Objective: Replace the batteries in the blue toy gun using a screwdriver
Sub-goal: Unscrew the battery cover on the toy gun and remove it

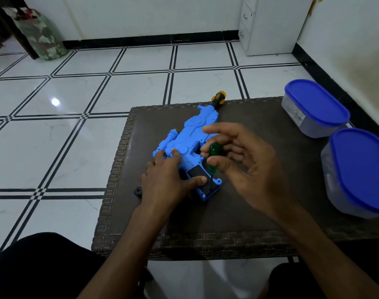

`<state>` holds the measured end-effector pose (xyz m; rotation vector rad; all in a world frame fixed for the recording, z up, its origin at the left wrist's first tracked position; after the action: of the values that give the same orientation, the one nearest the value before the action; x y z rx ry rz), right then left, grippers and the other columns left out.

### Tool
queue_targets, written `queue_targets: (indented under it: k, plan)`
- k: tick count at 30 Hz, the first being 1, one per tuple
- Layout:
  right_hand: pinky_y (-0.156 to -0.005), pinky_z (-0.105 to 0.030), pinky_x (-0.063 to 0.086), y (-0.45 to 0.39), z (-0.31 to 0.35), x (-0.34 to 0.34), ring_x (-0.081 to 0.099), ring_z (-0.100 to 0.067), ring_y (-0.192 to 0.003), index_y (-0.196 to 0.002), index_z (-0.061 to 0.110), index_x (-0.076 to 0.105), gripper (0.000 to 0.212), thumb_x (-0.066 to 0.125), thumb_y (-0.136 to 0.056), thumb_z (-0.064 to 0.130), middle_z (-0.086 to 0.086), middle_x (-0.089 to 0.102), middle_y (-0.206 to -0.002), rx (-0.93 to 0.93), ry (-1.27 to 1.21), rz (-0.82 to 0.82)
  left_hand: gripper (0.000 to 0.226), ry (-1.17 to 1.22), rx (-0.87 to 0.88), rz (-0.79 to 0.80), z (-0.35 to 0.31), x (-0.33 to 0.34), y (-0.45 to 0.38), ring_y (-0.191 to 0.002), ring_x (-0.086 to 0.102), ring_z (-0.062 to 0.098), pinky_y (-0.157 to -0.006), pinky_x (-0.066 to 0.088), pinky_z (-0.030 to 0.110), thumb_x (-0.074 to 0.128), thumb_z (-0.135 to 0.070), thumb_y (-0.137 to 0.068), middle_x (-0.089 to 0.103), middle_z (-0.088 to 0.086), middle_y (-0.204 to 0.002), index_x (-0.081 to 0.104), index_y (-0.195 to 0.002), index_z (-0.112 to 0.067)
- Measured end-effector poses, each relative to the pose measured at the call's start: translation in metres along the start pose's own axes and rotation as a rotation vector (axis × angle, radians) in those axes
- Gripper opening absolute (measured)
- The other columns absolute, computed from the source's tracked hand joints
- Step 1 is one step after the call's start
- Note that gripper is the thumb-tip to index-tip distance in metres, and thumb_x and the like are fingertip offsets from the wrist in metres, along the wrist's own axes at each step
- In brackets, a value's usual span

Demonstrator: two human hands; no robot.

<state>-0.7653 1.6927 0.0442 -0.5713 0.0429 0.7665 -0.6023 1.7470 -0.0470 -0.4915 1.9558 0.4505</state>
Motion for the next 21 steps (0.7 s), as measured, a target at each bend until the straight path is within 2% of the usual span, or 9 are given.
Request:
queue_targets:
  k: [3,5,7,9,12,14,16,18,21]
  plan:
    - [-0.094,-0.028,0.053,0.0032,-0.0013,0.0020,0.068,-0.015,-0.111,-0.117,0.009,0.064,0.030,0.059,-0.093,-0.007,-0.002,0.071,-0.111,0.028,-0.014,0.029,0.098,0.005,-0.004,0.012,0.0003,0.0004,0.0003,-0.124,0.044,0.033,-0.096,0.044,0.049,0.056,-0.081,-0.056,0.042,0.010,-0.138,0.043,-0.135,-0.023]
    - [-0.095,-0.033,0.054,0.0041,0.0000,0.0030,0.065,-0.018,-0.114,-0.113,0.008,0.068,0.024,0.062,-0.092,0.000,-0.001,0.069,-0.116,0.003,0.034,0.028,0.105,0.000,-0.014,0.018,0.0003,-0.0004,0.0006,-0.123,0.045,0.033,-0.096,0.045,0.050,0.050,-0.083,-0.052,0.043,0.011,-0.138,0.043,-0.136,-0.020]
    - [-0.091,-0.032,0.054,0.0031,0.0020,0.0028,0.063,-0.019,-0.110,-0.110,0.013,0.071,0.022,0.073,-0.087,0.012,-0.001,0.063,-0.114,-0.018,0.084,0.009,0.109,0.007,-0.014,0.002,-0.0008,-0.0032,0.0012,-0.120,0.047,0.034,-0.093,0.046,0.051,0.041,-0.085,-0.047,0.046,0.013,-0.134,0.048,-0.131,-0.017]
    - [-0.085,-0.032,0.055,0.0016,0.0021,0.0006,0.064,-0.020,-0.099,-0.105,0.014,0.072,0.023,0.077,-0.083,0.017,-0.004,0.060,-0.105,-0.027,0.126,-0.025,0.110,0.011,-0.010,0.013,-0.0012,-0.0026,0.0009,-0.123,0.045,0.034,-0.095,0.045,0.051,0.044,-0.085,-0.050,0.044,0.014,-0.136,0.043,-0.137,-0.018]
    - [-0.084,-0.028,0.055,0.0007,0.0023,-0.0005,0.068,-0.018,-0.097,-0.110,0.015,0.069,0.028,0.076,-0.084,0.006,-0.003,0.066,-0.102,-0.038,0.105,-0.037,0.101,-0.007,-0.007,0.020,-0.0003,-0.0001,0.0006,-0.128,0.042,0.033,-0.099,0.043,0.050,0.060,-0.079,-0.062,0.040,0.013,-0.142,0.039,-0.141,-0.020]
    - [-0.088,-0.023,0.052,0.0013,0.0007,-0.0014,0.069,-0.016,-0.102,-0.117,0.017,0.063,0.035,0.069,-0.088,-0.002,-0.002,0.070,-0.103,0.014,0.030,-0.032,0.099,-0.005,-0.002,0.015,-0.0001,0.0007,0.0002,-0.128,0.041,0.033,-0.099,0.043,0.050,0.061,-0.078,-0.062,0.039,0.012,-0.142,0.040,-0.140,-0.020]
    - [-0.092,-0.025,0.053,0.0025,-0.0001,-0.0014,0.069,-0.016,-0.107,-0.115,0.010,0.064,0.029,0.061,-0.091,-0.007,-0.002,0.072,-0.107,0.035,0.008,-0.001,0.099,-0.008,-0.001,0.016,-0.0001,0.0009,-0.0002,-0.128,0.041,0.033,-0.099,0.043,0.050,0.061,-0.078,-0.062,0.039,0.012,-0.142,0.040,-0.140,-0.020]
    - [-0.094,-0.030,0.054,0.0030,0.0000,-0.0014,0.067,-0.017,-0.111,-0.110,0.006,0.068,0.025,0.058,-0.091,-0.007,-0.001,0.071,-0.111,0.025,0.032,0.023,0.102,-0.014,-0.005,0.024,0.0004,0.0013,-0.0005,-0.128,0.041,0.034,-0.099,0.043,0.050,0.060,-0.079,-0.061,0.039,0.013,-0.143,0.039,-0.141,-0.020]
    - [-0.091,-0.031,0.054,0.0007,0.0011,-0.0015,0.064,-0.019,-0.110,-0.103,0.009,0.072,0.017,0.071,-0.087,0.004,-0.002,0.063,-0.112,-0.001,0.058,0.008,0.110,0.006,-0.005,0.018,-0.0002,-0.0001,0.0002,-0.123,0.044,0.035,-0.096,0.044,0.051,0.044,-0.085,-0.050,0.042,0.014,-0.138,0.040,-0.139,-0.021]
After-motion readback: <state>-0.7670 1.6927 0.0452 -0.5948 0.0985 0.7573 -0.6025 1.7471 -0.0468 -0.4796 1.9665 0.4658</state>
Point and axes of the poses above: each hand's wrist, its own y-axis away from the middle knuckle, its own x-axis out of the palm, z = x × y, the point moved 6 cm from there along -y, towards the middle knuckle
